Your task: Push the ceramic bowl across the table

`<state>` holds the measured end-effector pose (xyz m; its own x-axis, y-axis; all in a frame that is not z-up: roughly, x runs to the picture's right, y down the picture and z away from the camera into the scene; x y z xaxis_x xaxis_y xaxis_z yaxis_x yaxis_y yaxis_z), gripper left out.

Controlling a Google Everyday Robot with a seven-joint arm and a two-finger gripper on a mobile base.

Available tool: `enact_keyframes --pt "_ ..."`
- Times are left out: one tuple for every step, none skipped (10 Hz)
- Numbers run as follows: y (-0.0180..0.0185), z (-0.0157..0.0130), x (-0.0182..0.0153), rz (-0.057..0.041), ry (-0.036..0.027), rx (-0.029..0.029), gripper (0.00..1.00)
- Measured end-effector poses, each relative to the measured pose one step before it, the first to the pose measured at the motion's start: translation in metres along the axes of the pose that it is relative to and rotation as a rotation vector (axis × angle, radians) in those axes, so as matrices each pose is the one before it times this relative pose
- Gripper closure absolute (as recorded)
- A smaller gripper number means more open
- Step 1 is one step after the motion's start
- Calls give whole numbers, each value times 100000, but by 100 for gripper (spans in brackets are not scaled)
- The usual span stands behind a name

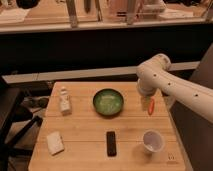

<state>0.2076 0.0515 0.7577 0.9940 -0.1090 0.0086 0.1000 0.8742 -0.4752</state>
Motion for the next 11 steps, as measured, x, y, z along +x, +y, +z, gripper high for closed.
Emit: enact_keyframes --pt "-273 243 -297 -657 -393 152 20" --pt "-318 390 -207 -330 -373 16 20" --pt "-765 588 -281 -555 -370 133 20" --pt "-733 515 -426 -848 -352 83 20" --pt "-219 417 -111 -453 -350 -80 20" --pt "39 467 191 39 -233 -174 20" --pt "-178 506 -173 -401 -471 -48 20" --pt "-395 238 -250 -564 -206 111 20" --pt "-190 155 100 -41 95 -53 20" --pt "-175 195 124 61 -35 -116 20" --pt "-141 310 -62 -205 -215 -242 20"
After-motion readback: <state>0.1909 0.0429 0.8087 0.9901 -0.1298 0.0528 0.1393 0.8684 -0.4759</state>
